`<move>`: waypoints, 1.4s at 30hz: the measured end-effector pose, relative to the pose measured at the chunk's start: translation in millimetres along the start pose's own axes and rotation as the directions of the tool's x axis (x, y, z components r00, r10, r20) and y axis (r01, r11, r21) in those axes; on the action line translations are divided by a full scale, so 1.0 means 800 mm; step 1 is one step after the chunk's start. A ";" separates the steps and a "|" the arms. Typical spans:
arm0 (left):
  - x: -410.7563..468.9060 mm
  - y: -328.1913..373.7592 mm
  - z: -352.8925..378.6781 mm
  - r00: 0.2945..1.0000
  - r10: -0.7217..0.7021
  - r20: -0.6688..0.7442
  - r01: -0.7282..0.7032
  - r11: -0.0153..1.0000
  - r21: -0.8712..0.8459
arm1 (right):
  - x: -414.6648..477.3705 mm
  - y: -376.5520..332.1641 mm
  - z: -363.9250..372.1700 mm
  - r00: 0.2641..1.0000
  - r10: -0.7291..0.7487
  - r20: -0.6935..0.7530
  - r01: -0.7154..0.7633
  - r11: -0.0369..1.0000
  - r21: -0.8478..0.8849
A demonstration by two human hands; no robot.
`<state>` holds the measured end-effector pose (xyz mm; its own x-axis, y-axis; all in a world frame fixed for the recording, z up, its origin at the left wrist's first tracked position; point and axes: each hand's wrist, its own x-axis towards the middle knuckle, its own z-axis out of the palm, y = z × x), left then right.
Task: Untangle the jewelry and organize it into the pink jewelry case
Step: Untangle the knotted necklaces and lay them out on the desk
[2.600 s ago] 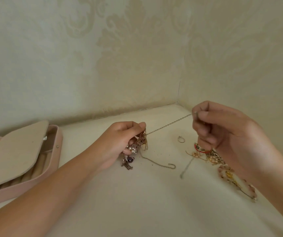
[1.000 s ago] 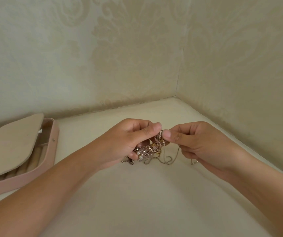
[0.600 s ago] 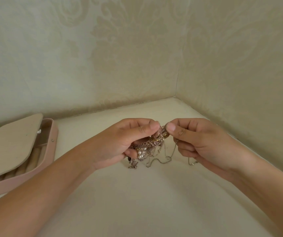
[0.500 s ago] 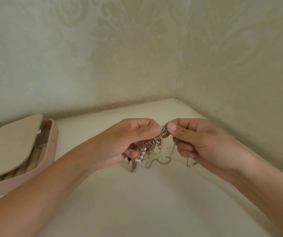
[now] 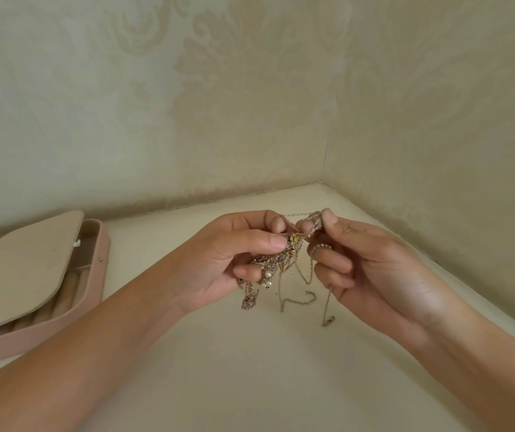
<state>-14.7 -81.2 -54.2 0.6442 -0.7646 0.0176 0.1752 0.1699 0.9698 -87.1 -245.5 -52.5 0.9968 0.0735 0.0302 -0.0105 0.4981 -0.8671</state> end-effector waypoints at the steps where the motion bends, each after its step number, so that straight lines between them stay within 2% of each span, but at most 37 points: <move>1: 0.000 0.000 0.000 1.000 -0.003 0.015 0.003 1.000 -0.009 | 0.000 0.000 0.001 1.000 0.003 -0.007 -0.003 1.000 -0.002; 5: 0.001 -0.002 0.005 1.000 -0.016 -0.012 0.016 1.000 0.019 | 0.001 0.000 0.000 0.999 0.024 -0.022 -0.025 0.998 -0.050; 8: 0.001 -0.002 0.008 0.999 0.025 -0.031 -0.022 0.995 0.093 | 0.000 0.000 -0.002 1.000 0.028 -0.009 -0.029 0.996 -0.090; 10: 0.001 -0.003 0.008 0.996 0.067 -0.051 -0.055 0.979 0.194 | -0.001 -0.001 -0.004 1.000 0.013 0.003 -0.013 0.987 -0.161; 13: 0.001 -0.005 0.008 0.977 0.178 -0.115 -0.117 0.906 0.407 | -0.003 -0.007 -0.008 0.999 -0.036 0.037 0.047 0.924 -0.380; 15: 0.002 -0.009 0.006 0.944 0.308 -0.118 -0.192 0.804 0.562 | -0.007 -0.012 -0.011 0.997 -0.061 0.046 0.076 0.813 -0.577; 17: 0.003 -0.014 0.005 0.896 0.433 -0.094 -0.270 0.702 0.659 | -0.013 -0.016 -0.012 0.991 -0.116 0.064 0.124 0.635 -0.762; 19: 0.004 -0.019 0.003 0.830 0.549 -0.098 -0.309 0.599 0.739 | -0.018 -0.013 -0.011 0.956 -0.246 0.157 0.253 0.429 -0.867; 22: 0.004 -0.020 0.004 0.723 0.690 -0.038 -0.364 0.427 0.828 | -0.019 -0.003 -0.006 0.847 -0.398 0.352 0.415 0.084 -0.906; 24: 0.005 -0.019 0.005 0.684 0.730 0.013 -0.389 0.349 0.853 | -0.017 0.001 -0.006 0.802 -0.423 0.421 0.452 -0.031 -0.891; 25: 0.005 -0.019 0.005 0.673 0.739 0.025 -0.392 0.328 0.859 | -0.017 0.002 -0.008 0.793 -0.420 0.440 0.462 -0.056 -0.885; 28: 0.006 -0.017 0.003 0.650 0.759 0.036 -0.388 0.291 0.874 | -0.016 0.001 -0.013 0.784 -0.395 0.479 0.484 -0.096 -0.870; 32: 0.006 -0.014 0.000 0.611 0.789 0.071 -0.388 0.220 0.895 | -0.019 0.001 -0.014 0.790 -0.338 0.512 0.518 -0.080 -0.852; 37: 0.003 -0.012 -0.002 0.593 0.802 0.076 -0.432 0.237 0.870 | -0.020 0.002 -0.012 0.717 -0.402 0.569 0.595 -0.072 -0.801; 39: 0.002 -0.011 -0.001 0.599 0.797 0.074 -0.442 0.252 0.861 | -0.021 0.000 -0.013 0.703 -0.452 0.549 0.617 0.003 -0.787; 42: 0.002 -0.011 0.000 0.610 0.791 0.044 -0.450 0.300 0.841 | -0.023 -0.007 -0.013 0.721 -0.518 0.460 0.612 0.166 -0.773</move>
<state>-15.4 -84.1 -62.8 0.4985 -0.3597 0.7888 -0.8637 -0.1276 0.4876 -105.0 -258.2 -53.6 0.6880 0.1927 0.6996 0.6696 -0.5401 -0.5098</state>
